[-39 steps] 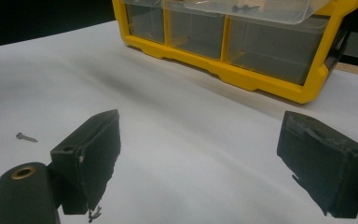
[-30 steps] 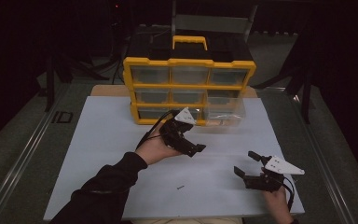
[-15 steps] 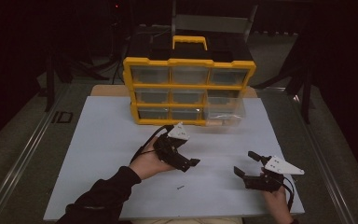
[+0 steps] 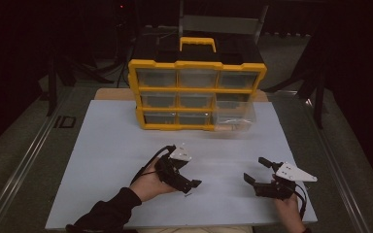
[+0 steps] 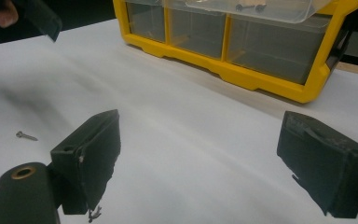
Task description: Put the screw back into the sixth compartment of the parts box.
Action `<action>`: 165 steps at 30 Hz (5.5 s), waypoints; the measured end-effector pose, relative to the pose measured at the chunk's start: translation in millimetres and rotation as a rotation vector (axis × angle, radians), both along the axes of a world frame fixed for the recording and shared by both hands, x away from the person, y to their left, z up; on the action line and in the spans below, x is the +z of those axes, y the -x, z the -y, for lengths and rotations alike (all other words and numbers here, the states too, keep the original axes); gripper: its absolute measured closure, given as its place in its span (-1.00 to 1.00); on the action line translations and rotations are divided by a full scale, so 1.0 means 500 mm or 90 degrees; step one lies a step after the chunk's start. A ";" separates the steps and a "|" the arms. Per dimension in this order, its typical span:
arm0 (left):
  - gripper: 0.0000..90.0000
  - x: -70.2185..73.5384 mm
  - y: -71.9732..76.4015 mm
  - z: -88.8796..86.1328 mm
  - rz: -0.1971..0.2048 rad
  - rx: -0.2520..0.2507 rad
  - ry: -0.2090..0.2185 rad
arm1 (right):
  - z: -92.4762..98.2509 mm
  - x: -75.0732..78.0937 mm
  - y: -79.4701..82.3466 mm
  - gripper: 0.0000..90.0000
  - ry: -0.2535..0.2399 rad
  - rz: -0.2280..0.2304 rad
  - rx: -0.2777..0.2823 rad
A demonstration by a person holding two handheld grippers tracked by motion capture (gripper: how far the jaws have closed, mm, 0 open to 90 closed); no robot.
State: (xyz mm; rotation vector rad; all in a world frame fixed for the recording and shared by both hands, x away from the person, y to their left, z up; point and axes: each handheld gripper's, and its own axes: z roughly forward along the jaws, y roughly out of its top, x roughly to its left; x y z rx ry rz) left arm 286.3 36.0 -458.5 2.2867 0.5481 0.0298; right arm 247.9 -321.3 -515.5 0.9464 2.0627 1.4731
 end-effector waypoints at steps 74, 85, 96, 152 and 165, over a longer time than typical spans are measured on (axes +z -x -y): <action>0.96 -0.028 -0.007 0.019 -0.012 0.005 -0.066 | 0.000 0.000 0.001 -0.70 0.000 -0.001 0.000; 0.96 0.043 -0.037 0.039 0.029 0.019 -0.044 | 0.000 0.000 0.001 -0.70 0.000 0.001 0.001; 0.96 0.115 -0.068 0.057 0.066 0.030 -0.028 | 0.000 0.000 0.000 -0.70 -0.001 0.002 0.001; 0.95 0.227 -0.258 0.222 0.079 0.163 -0.009 | 0.000 0.000 0.000 -0.70 -0.006 0.002 0.010; 0.95 0.196 -0.286 0.241 0.050 0.156 -0.062 | 0.001 0.001 0.000 -0.70 -0.009 0.001 0.012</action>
